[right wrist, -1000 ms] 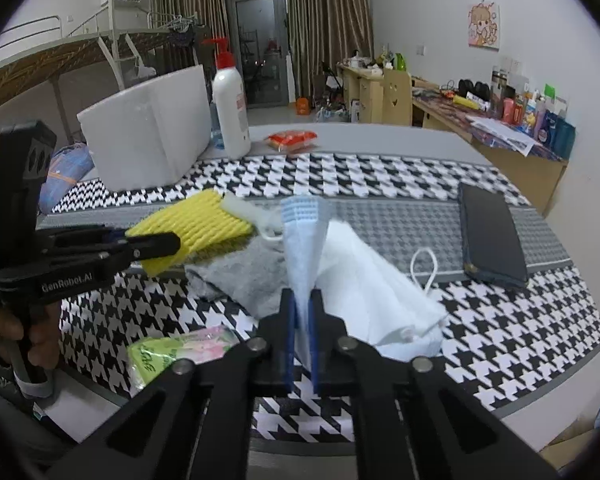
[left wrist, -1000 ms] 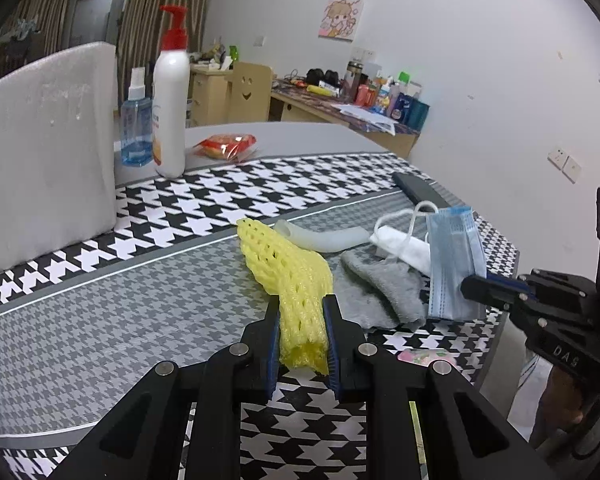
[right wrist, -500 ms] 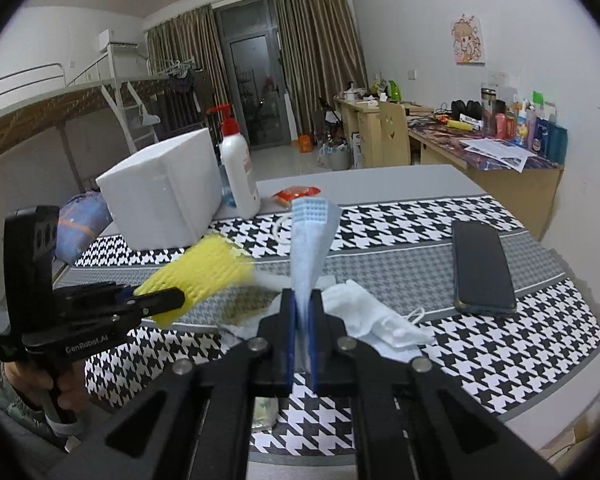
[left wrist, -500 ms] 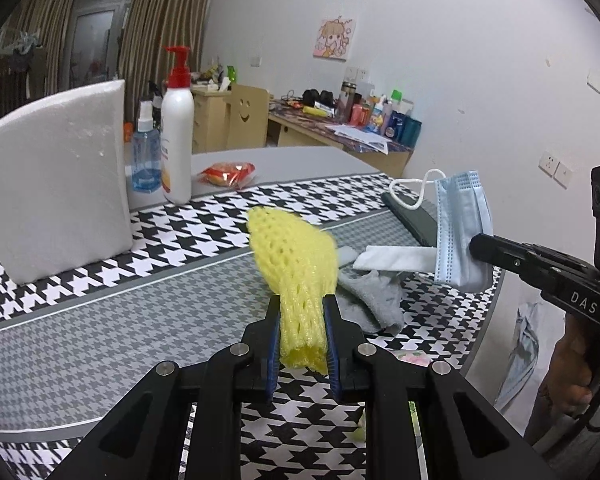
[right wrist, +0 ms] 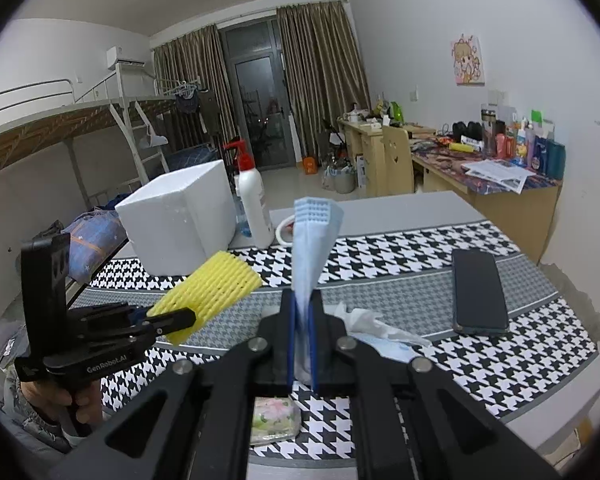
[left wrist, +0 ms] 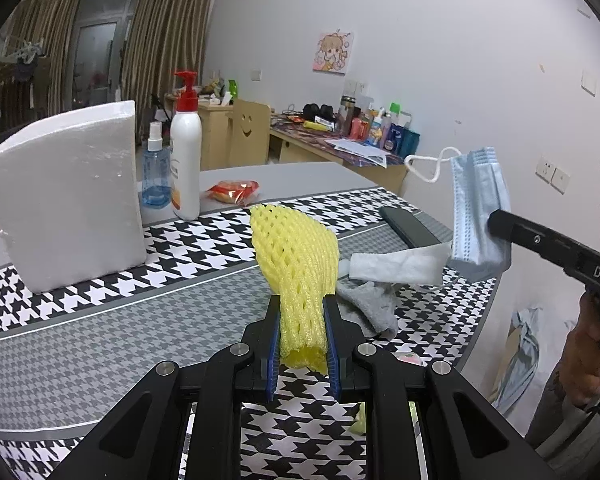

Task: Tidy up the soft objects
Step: 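Lift the yellow net with the left gripper while the right gripper lifts the mask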

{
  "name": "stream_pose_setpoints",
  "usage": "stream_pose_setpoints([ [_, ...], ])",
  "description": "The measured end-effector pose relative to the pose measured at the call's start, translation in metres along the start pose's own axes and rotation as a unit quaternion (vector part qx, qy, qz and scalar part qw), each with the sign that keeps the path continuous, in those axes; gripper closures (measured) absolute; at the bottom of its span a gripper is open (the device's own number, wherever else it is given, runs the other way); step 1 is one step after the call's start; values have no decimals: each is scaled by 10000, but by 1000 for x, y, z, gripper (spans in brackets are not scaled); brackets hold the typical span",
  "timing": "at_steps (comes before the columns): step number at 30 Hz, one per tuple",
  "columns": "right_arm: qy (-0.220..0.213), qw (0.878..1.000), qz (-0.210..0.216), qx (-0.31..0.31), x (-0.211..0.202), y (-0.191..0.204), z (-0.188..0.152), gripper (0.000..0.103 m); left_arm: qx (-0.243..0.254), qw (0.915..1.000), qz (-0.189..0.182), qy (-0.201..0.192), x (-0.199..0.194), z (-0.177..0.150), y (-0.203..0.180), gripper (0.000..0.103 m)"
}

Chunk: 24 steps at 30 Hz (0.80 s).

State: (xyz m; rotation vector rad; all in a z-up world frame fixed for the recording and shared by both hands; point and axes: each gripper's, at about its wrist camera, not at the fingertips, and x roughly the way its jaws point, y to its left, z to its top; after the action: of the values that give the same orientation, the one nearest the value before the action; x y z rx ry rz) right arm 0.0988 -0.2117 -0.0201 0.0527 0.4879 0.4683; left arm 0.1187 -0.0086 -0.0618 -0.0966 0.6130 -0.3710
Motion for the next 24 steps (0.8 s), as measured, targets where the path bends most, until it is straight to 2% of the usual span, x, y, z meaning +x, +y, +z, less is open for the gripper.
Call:
stream_pose_setpoints([
  [15, -365, 9983, -368, -255, -16, 17, 8, 95, 16, 9996, 196, -221, -19, 2, 3, 83],
  [24, -449, 9981, -292, -290, -16, 18, 16, 95, 93, 9987, 339, -374, -32, 11, 2, 83],
])
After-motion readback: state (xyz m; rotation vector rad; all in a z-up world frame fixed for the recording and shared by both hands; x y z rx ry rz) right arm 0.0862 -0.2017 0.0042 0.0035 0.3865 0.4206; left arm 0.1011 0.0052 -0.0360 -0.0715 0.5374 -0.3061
